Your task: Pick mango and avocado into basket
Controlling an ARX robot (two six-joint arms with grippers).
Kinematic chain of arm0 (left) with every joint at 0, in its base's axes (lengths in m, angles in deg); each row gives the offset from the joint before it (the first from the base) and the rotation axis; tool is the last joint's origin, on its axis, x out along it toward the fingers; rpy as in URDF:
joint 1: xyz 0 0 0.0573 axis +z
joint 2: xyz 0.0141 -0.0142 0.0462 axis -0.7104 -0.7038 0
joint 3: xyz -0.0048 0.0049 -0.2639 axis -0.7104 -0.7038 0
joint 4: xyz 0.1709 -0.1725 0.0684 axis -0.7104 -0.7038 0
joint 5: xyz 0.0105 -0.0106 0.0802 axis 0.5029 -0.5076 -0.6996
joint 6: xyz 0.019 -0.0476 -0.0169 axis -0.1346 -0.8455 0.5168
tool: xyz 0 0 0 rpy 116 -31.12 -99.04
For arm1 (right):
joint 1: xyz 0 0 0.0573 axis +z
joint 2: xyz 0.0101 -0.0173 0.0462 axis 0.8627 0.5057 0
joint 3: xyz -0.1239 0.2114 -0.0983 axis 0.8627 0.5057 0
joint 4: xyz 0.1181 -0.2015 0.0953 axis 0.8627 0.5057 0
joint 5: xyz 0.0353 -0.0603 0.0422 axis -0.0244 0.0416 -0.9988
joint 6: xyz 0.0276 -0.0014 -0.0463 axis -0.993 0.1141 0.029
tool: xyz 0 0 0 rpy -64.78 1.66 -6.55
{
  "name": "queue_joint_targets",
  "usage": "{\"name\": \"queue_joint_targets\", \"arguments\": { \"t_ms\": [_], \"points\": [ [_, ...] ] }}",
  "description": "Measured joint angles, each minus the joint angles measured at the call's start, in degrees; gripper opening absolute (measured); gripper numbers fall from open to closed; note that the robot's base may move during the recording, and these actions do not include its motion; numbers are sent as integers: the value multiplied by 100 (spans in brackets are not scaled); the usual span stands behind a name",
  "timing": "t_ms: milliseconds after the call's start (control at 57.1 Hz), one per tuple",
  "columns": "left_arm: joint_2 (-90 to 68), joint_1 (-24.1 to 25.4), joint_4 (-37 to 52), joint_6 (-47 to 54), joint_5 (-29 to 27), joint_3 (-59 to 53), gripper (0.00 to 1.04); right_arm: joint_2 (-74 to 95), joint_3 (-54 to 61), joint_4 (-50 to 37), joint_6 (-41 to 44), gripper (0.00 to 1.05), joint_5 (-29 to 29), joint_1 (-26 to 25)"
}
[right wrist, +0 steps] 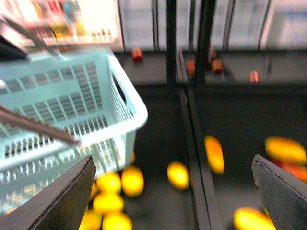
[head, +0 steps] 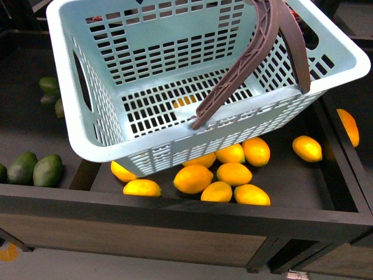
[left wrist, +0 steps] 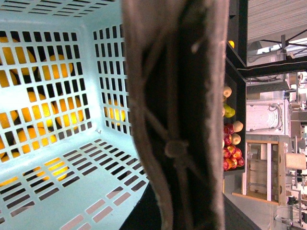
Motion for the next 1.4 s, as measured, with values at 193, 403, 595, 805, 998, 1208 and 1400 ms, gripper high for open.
{"name": "queue_joint_targets", "arguments": {
  "t_ms": [193, 403, 595, 805, 998, 1208, 1400],
  "points": [
    [11, -11, 0, 22, 0, -2, 6, 3084, -1145, -901, -1141, 97, 4, -481],
    [17, -9, 0, 20, 22, -2, 6, 6022, -2430, -2629, -1239, 97, -164, -1342],
    [17, -11, 0, 24, 7, -2, 6, 8583, -3849, -2911, -1134, 97, -494, -1945],
    [17, -7, 0, 22, 17, -2, 6, 10747, -5425, -2520, -1620, 97, -400, -2529],
    [17, -9, 0, 22, 17, -2, 6, 12362, -6730, -1956, -2743, 97, -61, -2883],
    [17, -9, 0, 22, 15, -2, 6, 13418, -7156, -1593, -4085, 97, 291, -3071],
    [17, -7, 0, 22, 17, -2, 6, 13958, -7423, -1484, -4706, 97, 282, -3021]
  ]
}}
